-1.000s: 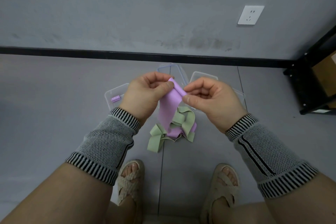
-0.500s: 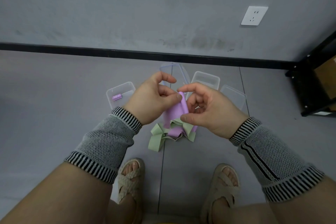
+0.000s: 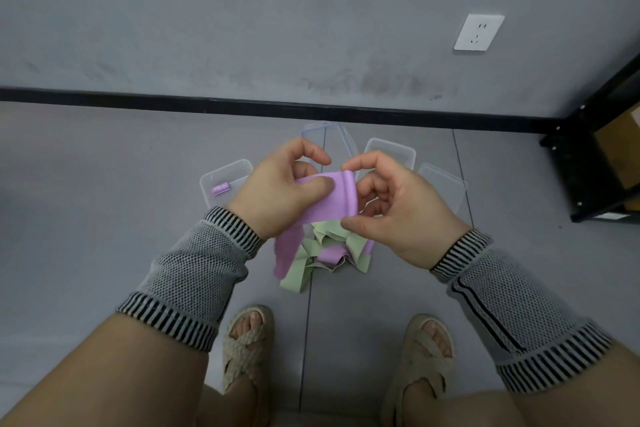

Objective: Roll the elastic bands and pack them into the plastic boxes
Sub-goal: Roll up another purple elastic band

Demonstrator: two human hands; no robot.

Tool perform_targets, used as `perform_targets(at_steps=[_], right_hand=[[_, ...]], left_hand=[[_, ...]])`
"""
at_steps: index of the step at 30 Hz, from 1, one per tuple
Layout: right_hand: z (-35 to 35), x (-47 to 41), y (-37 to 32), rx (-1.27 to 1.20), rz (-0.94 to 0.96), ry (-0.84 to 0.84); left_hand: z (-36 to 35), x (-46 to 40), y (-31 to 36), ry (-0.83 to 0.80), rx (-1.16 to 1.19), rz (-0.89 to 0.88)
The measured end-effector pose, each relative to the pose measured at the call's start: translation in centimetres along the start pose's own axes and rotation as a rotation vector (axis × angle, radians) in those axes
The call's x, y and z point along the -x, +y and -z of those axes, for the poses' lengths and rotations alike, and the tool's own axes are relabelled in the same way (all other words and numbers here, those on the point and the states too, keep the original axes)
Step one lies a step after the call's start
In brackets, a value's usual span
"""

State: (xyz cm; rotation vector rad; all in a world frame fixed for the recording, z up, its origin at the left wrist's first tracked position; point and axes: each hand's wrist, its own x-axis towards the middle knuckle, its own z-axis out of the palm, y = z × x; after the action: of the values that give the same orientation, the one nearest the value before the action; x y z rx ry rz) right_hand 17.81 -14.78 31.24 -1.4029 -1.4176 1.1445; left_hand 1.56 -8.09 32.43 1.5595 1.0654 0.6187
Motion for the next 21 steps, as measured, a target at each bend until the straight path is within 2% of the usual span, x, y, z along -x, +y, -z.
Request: perform_targets(at_steps=[5,16,21], right_hand=[[-0.6,0.1,0.2,0.088,0.07,0.044],[-0.3,0.1,0.0,-0.079,0.064,0.006],[-0.3,0.1,-0.1,-0.068,0.047,-0.019]], left_hand=[[-0.6,0.0,0.3,0.064,-0.038,-0.025],[0.6,0.4,0.6,-0.047,0.151,0.021],[0.8,0.3,0.3,-0.09,0.099,0.031]])
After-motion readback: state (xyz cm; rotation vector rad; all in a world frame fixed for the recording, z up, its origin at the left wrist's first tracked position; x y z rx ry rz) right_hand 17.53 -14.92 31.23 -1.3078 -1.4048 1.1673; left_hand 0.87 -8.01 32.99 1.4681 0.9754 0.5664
